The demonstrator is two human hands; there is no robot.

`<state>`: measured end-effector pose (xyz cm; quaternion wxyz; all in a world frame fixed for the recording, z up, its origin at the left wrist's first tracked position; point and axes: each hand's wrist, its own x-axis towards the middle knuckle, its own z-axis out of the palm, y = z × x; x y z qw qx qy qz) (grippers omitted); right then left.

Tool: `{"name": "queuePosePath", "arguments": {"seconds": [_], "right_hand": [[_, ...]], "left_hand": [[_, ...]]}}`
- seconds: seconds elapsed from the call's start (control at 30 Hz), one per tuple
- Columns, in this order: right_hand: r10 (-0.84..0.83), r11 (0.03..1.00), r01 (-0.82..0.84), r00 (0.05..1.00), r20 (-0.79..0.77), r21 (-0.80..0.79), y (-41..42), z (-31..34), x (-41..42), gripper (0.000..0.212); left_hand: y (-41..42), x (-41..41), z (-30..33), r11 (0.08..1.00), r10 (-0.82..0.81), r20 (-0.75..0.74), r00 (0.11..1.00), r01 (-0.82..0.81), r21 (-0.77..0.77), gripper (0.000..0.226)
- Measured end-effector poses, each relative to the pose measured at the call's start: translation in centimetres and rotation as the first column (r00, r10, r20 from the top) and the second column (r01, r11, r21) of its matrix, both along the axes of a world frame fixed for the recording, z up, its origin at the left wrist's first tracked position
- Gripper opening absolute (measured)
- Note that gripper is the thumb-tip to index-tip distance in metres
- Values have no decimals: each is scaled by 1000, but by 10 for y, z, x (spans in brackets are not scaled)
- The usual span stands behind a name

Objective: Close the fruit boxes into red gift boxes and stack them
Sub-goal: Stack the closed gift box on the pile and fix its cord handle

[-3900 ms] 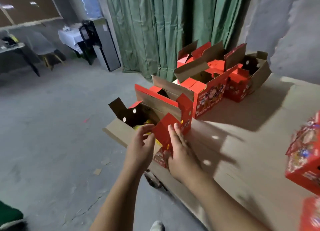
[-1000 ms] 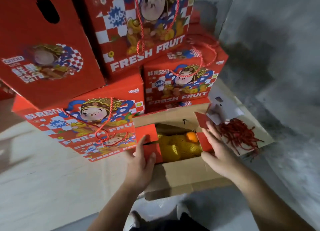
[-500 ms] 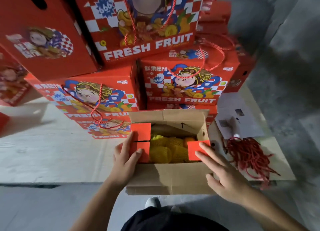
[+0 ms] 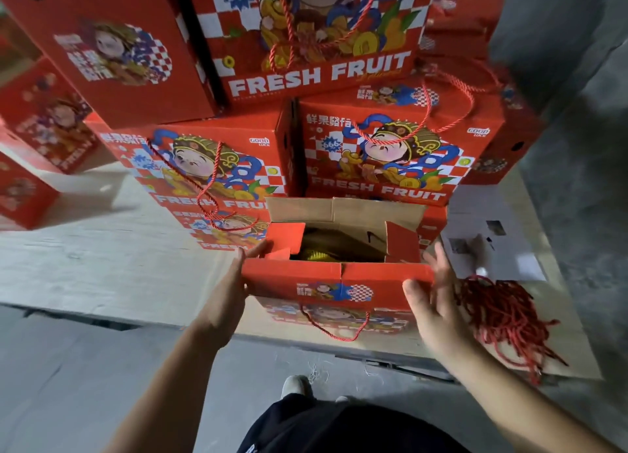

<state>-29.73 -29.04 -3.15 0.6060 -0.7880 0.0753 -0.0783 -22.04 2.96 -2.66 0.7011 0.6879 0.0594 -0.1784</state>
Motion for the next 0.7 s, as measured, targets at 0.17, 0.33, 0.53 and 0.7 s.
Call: {"name": "queuePosePath", "arguments": {"seconds": [0.17, 0.33, 0.53, 0.7], "right_hand": [[-48, 867, 57, 998, 31, -495, 0, -6, 20, 72], [117, 619, -267, 961, -249, -739, -13, -13, 27, 77], [-70, 970, 49, 994, -81, -237, -14, 34, 78, 53], [143, 931, -209, 963, -230, -298, -37, 48, 91, 67]], "left_hand": [[-21, 4, -1, 831, 76, 506, 859, -335, 444, 58], [-32, -3, -18, 421, -555, 383, 739, -148, 895, 78], [-32, 1, -24, 353, -544, 360, 758, -183, 918, 74], [-39, 2, -24, 382, -471, 441, 764, -274, 883, 61]]}}
